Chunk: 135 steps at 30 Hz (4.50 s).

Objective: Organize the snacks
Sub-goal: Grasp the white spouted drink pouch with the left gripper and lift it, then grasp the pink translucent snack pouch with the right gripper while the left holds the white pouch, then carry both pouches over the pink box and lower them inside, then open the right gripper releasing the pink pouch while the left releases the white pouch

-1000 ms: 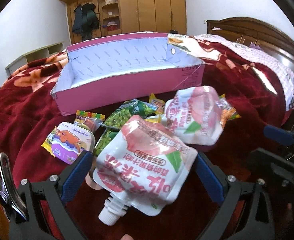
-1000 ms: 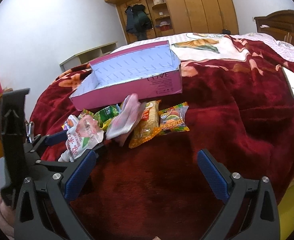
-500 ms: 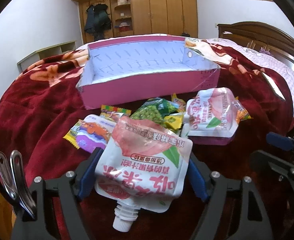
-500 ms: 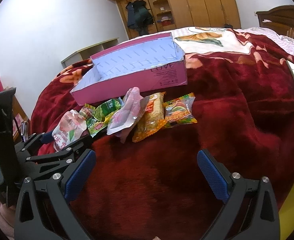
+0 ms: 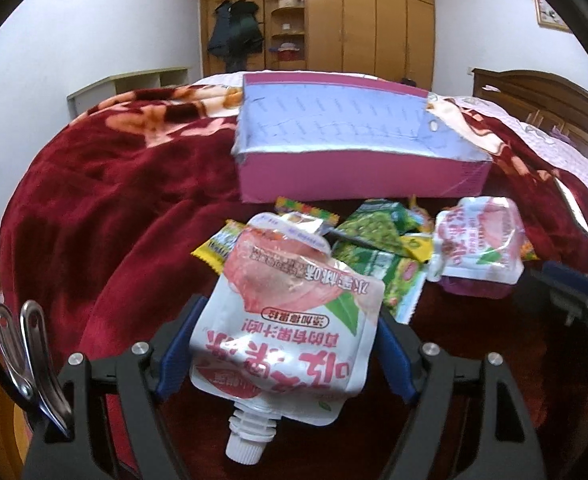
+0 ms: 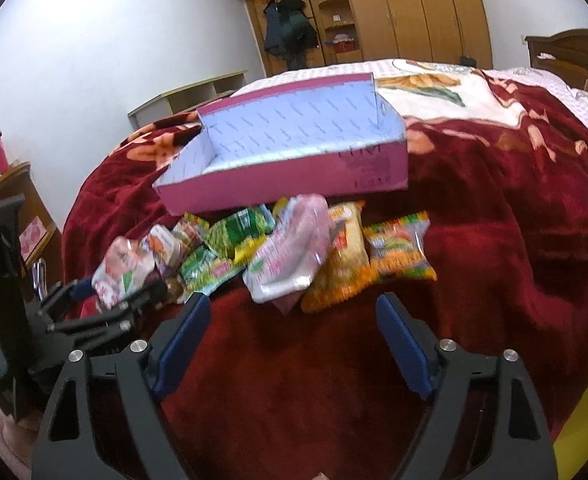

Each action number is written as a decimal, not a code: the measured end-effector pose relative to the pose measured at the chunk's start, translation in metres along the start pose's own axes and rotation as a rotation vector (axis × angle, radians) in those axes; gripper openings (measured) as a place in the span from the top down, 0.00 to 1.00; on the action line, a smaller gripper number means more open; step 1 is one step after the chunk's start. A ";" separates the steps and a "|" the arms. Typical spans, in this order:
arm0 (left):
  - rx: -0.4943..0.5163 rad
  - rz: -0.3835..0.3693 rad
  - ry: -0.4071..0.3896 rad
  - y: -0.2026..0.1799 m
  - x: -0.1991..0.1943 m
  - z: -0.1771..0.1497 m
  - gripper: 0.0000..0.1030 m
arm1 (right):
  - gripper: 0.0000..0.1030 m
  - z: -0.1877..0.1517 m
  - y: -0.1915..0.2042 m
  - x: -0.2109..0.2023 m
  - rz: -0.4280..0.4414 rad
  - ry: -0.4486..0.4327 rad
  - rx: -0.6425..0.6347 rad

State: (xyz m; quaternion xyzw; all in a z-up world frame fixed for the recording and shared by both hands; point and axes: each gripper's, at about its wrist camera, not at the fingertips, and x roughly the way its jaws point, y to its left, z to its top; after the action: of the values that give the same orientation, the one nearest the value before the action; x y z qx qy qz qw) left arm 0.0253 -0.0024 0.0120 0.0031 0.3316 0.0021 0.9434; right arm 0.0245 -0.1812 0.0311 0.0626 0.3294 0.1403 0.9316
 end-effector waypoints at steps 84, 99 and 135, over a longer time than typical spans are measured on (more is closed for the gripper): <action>0.003 -0.088 -0.182 -0.004 0.015 0.107 0.20 | 0.65 0.070 0.010 0.012 0.019 -0.187 -0.055; -0.002 -0.083 -0.133 -0.013 0.060 0.125 0.20 | 0.65 0.095 -0.007 0.048 -0.031 -0.188 -0.034; 0.034 -0.046 -0.055 -0.018 0.091 0.122 0.15 | 0.39 0.097 -0.020 0.083 -0.021 -0.155 0.028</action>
State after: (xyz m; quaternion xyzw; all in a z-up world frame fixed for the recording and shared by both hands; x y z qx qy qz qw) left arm 0.1723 -0.0207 0.0503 0.0118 0.3056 -0.0253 0.9518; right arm 0.1518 -0.1770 0.0526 0.0831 0.2587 0.1207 0.9548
